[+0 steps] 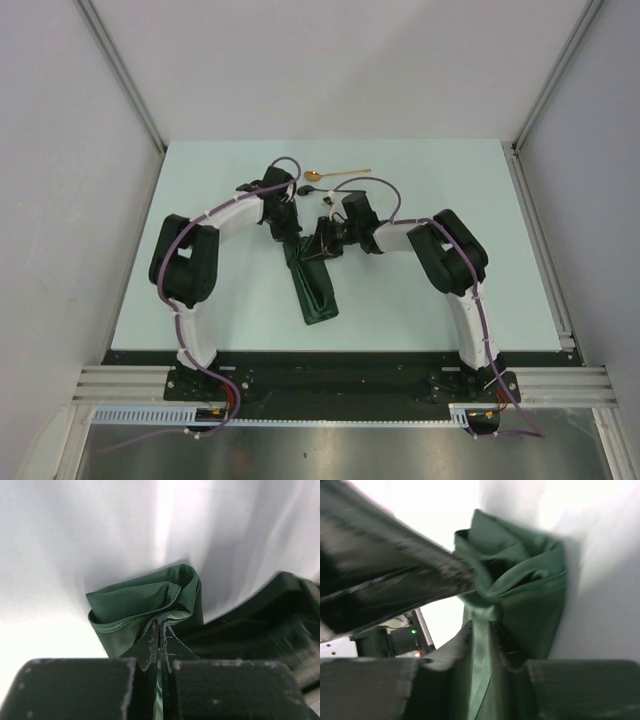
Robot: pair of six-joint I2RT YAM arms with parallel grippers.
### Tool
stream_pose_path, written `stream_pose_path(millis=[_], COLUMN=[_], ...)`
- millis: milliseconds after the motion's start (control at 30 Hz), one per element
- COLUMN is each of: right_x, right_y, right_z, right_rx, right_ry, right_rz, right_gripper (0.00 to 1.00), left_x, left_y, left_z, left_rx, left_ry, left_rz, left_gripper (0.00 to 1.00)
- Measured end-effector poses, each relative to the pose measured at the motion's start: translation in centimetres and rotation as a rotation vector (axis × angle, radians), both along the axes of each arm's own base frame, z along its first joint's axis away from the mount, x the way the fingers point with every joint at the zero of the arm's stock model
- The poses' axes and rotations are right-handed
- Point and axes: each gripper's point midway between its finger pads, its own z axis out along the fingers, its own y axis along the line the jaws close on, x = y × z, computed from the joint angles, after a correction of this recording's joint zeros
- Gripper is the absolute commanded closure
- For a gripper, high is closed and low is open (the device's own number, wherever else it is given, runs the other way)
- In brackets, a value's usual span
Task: Fold the napkin into a case and place the utensils inside
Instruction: Stuff the top corner of the smaller-rectangle-folded napkin into the folded napkin.
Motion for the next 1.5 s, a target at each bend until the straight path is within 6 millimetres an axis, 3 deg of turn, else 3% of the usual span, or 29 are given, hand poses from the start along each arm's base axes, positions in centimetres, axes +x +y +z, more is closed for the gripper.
stream_pose_path(millis=[167,267,600,933,1267,1333,1433,1500], right_x=[0.1,0.6,1.2,1.5,1.6,1.7,1.7,1.7], right_y=[-1.0,-1.4,-2.0,0.1,0.4,0.4,0.4,0.3], right_z=[2.1,2.8,1.5,1.5,1.1,1.2,1.1,1.0], right_rx=[-0.041,-0.065,-0.135,-0.137,-0.169,-0.166,-0.164,-0.165], right_ry=[-0.108,-0.167,-0.254,-0.333,-0.353,-0.349,-0.34,-0.334], right_rz=[-0.012,-0.022,0.002,0.051,0.037,0.032,0.021,0.012], right_gripper=[0.5,0.45,0.29,0.41,0.74,0.75,0.62,0.61], left_x=[-0.6,-1.0,-1.4,-1.0,-0.8,-0.7,-0.7,-0.7], left_y=[0.2,0.2,-0.7,-1.1,-1.1,-1.1,-1.1,-1.1], left_z=[0.1,0.3,0.9,1.3,1.2,1.1,1.0,1.1], left_rx=[-0.049,-0.091,-0.216,-0.263,-0.28,-0.285,-0.293,-0.303], left_ry=[0.014,0.026,0.056,0.055,0.056,0.053,0.052,0.054], left_rz=[0.018,0.04,0.084,0.114,0.147,0.154,0.162,0.168], left_gripper=[1.0,1.0,1.0,1.0,1.0,1.0,1.0,1.0])
